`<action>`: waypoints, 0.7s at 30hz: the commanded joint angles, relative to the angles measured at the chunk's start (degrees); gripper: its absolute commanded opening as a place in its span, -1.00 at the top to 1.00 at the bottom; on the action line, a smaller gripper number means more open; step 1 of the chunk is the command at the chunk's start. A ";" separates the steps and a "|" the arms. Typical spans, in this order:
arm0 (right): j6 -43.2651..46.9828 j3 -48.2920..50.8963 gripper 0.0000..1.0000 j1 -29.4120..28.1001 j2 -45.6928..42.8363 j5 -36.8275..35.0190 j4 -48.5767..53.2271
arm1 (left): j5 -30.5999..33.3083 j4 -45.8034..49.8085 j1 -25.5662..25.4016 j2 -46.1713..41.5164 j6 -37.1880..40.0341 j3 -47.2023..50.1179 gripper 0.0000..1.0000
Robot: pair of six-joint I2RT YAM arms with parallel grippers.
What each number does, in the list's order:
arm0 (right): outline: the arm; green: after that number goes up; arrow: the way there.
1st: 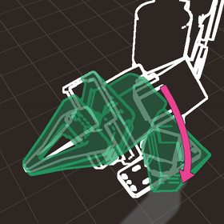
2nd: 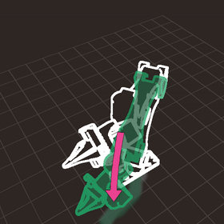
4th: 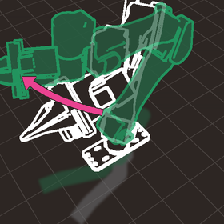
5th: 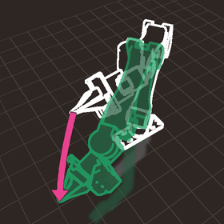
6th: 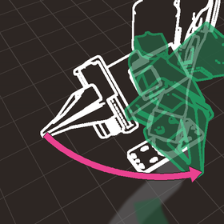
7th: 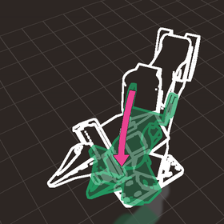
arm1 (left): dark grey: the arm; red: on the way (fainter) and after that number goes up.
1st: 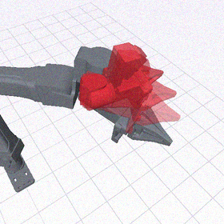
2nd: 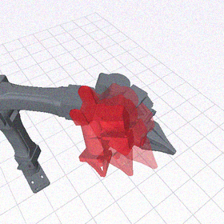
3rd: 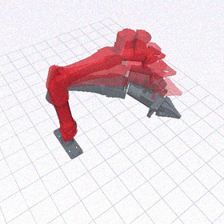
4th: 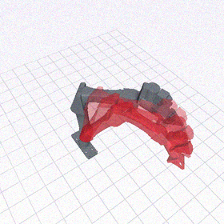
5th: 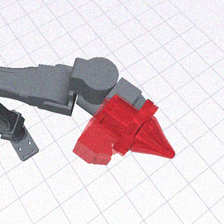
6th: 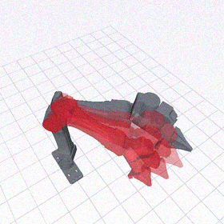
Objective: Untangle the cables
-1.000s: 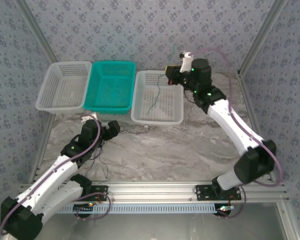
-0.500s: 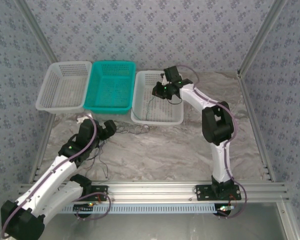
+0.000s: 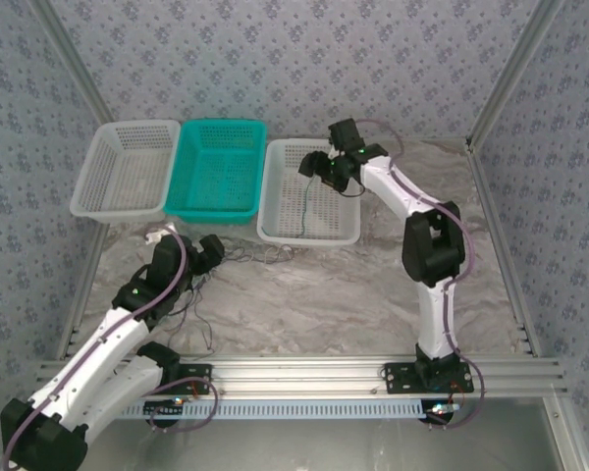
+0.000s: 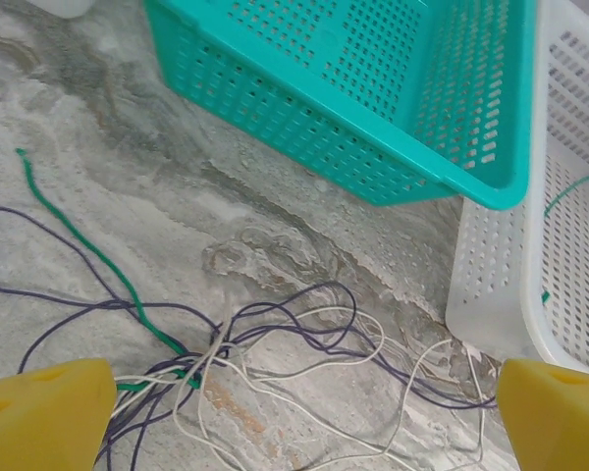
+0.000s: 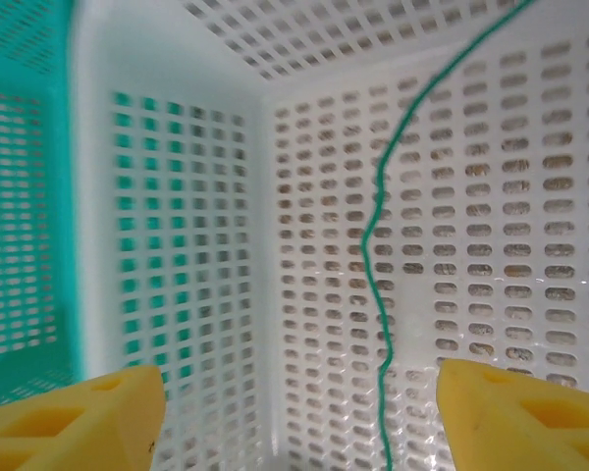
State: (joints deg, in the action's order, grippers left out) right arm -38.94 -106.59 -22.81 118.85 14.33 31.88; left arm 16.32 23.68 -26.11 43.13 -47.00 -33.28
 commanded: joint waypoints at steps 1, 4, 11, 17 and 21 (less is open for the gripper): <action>3.99 0.90 -0.50 -0.41 -11.52 0.64 0.49 | 5.01 5.42 0.66 -0.69 -2.85 -1.92 -0.99; 9.77 6.90 -0.50 -3.32 -21.20 1.03 -3.14 | 6.11 9.39 2.37 0.34 -2.65 -3.05 -0.99; 19.69 25.30 -0.67 -16.79 -39.34 -3.13 -13.64 | -4.08 9.68 18.94 1.67 -3.23 -0.05 -0.82; 12.70 36.11 -0.67 -20.14 -43.60 5.71 -21.42 | -25.19 -3.93 33.29 14.88 -2.33 2.68 -0.67; 12.61 37.77 -0.68 -21.03 -44.01 5.44 -19.33 | -30.38 -7.32 33.14 26.79 -0.55 -0.63 -0.68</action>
State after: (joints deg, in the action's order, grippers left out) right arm -25.26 -68.69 -43.20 75.68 17.89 13.74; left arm -5.04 21.34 6.79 66.08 -49.08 -31.77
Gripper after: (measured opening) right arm 0.839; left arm 0.839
